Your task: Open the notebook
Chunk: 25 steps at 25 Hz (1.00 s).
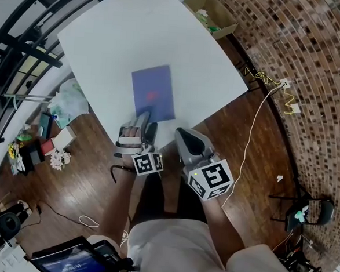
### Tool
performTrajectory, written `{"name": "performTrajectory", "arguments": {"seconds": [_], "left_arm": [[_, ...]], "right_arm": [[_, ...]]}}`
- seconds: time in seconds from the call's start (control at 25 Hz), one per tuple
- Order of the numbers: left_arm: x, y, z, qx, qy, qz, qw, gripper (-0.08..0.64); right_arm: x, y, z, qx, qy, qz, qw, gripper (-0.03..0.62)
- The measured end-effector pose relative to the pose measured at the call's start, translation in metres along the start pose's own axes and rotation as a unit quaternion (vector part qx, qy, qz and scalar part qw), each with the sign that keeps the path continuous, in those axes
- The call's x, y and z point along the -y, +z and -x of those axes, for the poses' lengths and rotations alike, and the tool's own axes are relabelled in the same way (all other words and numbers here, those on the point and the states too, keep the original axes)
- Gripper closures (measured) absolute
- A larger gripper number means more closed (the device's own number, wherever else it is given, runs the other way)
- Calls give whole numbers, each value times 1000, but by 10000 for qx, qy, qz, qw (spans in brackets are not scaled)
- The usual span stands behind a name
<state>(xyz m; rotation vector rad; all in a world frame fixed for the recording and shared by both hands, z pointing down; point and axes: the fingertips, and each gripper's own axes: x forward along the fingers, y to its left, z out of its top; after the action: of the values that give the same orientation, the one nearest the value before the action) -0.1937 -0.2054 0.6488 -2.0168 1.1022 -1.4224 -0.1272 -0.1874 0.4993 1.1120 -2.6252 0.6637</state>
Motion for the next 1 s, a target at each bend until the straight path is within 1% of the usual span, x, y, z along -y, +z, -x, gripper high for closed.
{"name": "performTrajectory", "arguments": {"seconds": [0.32,0.44,0.6,0.76,0.88,0.96,1.0], "left_arm": [[-6,0,3,58,22,325,9995,249],[-8,2,4,60,91,308,9995,246],[-13,5,7,151,343,138,9992,252],[-23,3,9,108,715,128,9973,262],[-34,2,10,33,1005,255,9946,305],[-39,3,9,21,1118,388,9930,355],[-41,4,7,15,1139,440,9925,360]], "right_arm": [[2,-5,5,-35,-55,-6,10000,600],[4,-5,7,-37,-59,1,10000,601],[5,-5,7,-44,-67,-12,10000,600],[5,-4,7,-43,-65,-16,10000,600],[7,-5,8,-52,-67,-40,10000,600],[9,-6,10,-61,-71,-67,9999,600],[10,-6,11,-62,-72,-77,9999,600]]}}
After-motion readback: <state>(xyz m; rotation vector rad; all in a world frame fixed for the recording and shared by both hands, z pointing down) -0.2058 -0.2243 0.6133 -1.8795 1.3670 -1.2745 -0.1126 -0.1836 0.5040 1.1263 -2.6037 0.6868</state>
